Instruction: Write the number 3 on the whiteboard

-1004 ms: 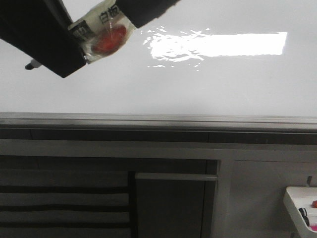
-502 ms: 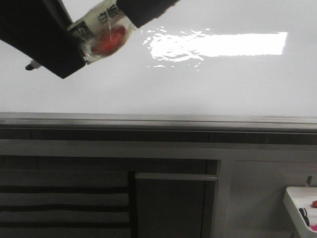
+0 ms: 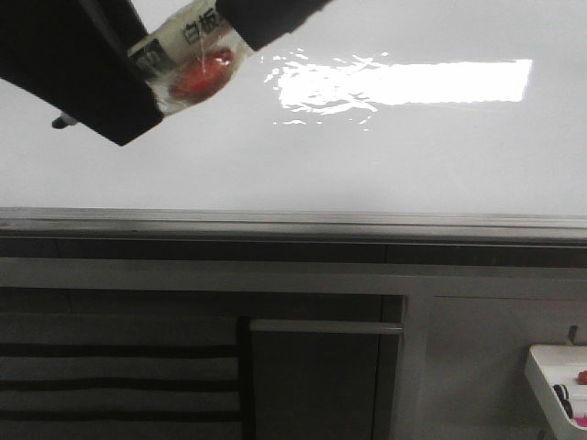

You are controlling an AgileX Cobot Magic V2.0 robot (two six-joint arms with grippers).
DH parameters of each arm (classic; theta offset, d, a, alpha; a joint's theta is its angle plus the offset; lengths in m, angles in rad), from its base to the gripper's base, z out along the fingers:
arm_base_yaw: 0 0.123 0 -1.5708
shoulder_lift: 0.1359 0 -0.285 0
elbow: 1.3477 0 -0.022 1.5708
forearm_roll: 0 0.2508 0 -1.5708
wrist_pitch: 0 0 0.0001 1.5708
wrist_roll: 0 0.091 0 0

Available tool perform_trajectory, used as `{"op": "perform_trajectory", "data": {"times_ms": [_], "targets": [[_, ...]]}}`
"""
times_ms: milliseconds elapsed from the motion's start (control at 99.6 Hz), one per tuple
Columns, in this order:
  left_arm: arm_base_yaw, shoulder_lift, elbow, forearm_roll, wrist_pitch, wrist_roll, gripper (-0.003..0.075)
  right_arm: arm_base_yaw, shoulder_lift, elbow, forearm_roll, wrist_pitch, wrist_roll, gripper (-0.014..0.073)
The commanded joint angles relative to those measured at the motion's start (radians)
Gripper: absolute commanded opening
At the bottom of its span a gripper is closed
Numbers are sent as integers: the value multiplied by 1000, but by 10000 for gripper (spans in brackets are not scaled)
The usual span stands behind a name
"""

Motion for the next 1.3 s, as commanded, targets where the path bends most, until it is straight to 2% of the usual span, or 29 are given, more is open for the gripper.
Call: {"op": "perform_trajectory", "data": {"times_ms": [0,100,221,301,402,512,623,713,834,974,1115,1286], "targets": [[-6,-23,-32,-30,-56,-16,407,2,-28,-33,46,-30,-9,-73],[-6,-23,-32,-30,-56,-16,407,-4,-56,-33,29,-31,-2,-72],[-6,-23,-32,-59,-56,-18,407,-38,-122,-33,-11,-9,65,-71],[-3,-23,-32,-34,-56,-21,407,-72,-182,-33,-111,13,171,-71],[31,-44,-32,-25,-58,-93,407,-125,-253,-26,-282,21,344,-71],[85,-102,-24,-35,-60,-162,407,-201,-335,33,-309,-23,474,-71],[143,-187,43,-96,-95,-172,407,-271,-410,144,-290,-163,627,-71],[164,-257,123,-125,-175,-172,407,-283,-454,237,-213,-264,629,-71],[164,-338,201,-134,-257,-172,407,-283,-467,306,-192,-258,629,-71],[164,-384,228,-134,-274,-172,407,-283,-435,311,-163,-291,629,-71],[164,-386,228,-134,-275,-172,407,-283,-338,222,-138,-231,629,-71],[164,-367,228,-134,-275,-172,407,-277,-182,39,-138,-156,629,-71]]}}
